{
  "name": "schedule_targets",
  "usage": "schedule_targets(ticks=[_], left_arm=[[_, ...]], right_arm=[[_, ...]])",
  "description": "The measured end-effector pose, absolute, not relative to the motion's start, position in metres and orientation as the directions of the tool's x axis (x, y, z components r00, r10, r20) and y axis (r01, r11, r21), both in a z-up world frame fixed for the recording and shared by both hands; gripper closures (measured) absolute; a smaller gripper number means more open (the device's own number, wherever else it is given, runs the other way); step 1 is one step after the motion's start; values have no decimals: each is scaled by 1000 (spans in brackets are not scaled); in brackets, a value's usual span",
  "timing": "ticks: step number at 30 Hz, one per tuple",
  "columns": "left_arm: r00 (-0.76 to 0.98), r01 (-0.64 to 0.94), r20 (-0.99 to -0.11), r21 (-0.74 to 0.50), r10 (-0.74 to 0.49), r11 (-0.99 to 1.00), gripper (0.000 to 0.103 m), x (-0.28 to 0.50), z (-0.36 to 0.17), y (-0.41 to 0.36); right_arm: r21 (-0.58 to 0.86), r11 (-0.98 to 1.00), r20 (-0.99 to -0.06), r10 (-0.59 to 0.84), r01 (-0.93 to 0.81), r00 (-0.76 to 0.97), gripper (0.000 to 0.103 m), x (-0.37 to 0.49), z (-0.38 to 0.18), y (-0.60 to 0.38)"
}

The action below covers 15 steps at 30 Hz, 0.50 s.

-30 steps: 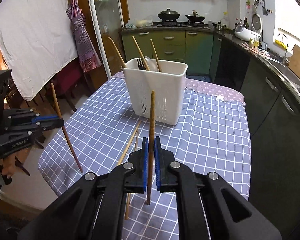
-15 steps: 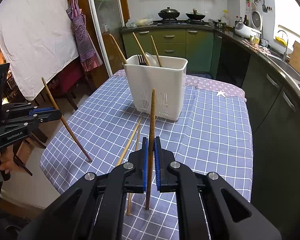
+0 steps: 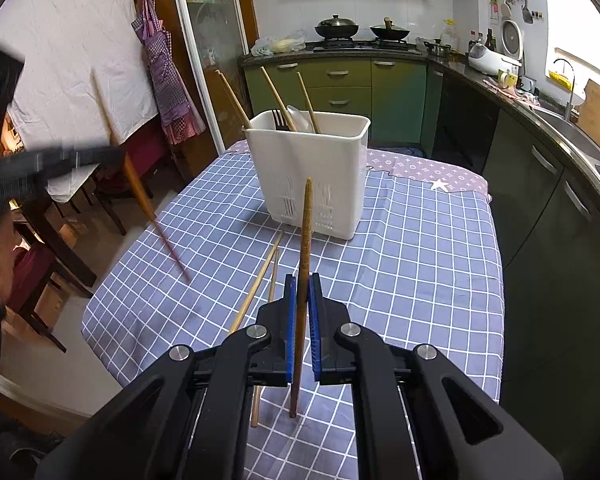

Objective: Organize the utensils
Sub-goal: 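Carry the chopstick into the white holder and open the left gripper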

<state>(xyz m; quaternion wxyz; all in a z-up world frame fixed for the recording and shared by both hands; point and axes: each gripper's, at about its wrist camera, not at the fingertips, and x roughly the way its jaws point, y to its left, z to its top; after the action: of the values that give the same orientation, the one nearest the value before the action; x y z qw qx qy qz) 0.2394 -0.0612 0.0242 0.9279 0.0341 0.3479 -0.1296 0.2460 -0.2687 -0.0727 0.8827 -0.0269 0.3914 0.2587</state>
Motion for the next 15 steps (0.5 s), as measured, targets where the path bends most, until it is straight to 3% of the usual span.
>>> schedule_targets(ticks=[7,15], left_arm=[[830,243,-515,-13,-215,970,97,271,87,-76],[864,188,-475,-4,-168,982,97,315,102,-85]], right_arm=[[168,861,-698,448,-480,559,96,242,-71,-276],[188,853,-686,468,-487,557,96,241,-71,-283]])
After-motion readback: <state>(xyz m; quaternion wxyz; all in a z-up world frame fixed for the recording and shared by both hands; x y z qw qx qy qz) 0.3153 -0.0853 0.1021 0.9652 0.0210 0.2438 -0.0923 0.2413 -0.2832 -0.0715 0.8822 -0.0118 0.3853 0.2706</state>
